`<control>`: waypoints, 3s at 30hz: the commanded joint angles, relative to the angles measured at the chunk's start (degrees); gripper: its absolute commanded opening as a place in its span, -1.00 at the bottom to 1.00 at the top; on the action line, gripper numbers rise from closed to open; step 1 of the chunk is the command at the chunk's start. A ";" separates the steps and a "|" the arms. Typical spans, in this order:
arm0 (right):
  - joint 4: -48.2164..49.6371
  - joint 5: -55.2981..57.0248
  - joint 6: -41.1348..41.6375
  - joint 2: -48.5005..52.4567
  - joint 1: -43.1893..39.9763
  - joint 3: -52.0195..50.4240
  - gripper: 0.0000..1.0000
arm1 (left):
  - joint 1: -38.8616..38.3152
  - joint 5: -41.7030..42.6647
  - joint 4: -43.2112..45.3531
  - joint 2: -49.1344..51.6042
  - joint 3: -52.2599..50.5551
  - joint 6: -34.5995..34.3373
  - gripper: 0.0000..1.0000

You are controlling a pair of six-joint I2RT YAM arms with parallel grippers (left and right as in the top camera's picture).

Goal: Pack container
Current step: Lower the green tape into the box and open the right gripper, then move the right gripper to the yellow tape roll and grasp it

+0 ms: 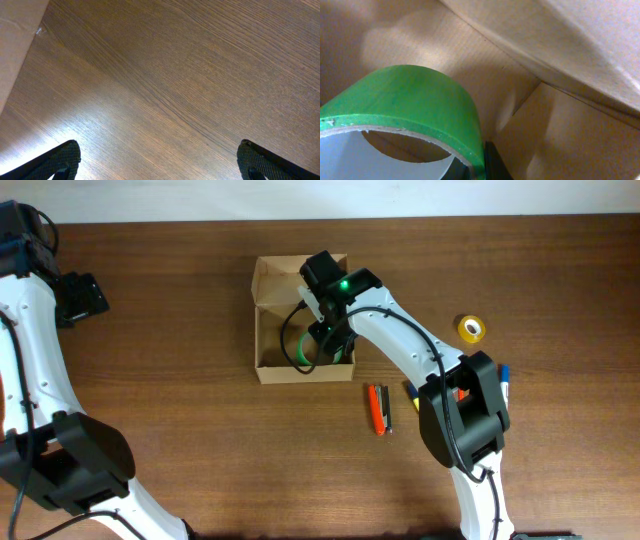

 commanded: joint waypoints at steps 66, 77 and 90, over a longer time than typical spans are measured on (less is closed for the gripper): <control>-9.07 -0.72 10.43 -20.72 -42.62 -14.49 0.08 | -0.07 -0.42 0.07 -1.40 -0.20 0.92 1.00; -3.58 -4.13 11.45 -12.98 -42.29 -14.47 -0.02 | -0.07 -0.42 0.07 -1.38 -0.20 0.92 1.00; -0.92 -3.19 11.41 -4.92 -40.33 -8.37 0.35 | -0.07 -0.42 0.07 -1.40 -0.20 0.92 1.00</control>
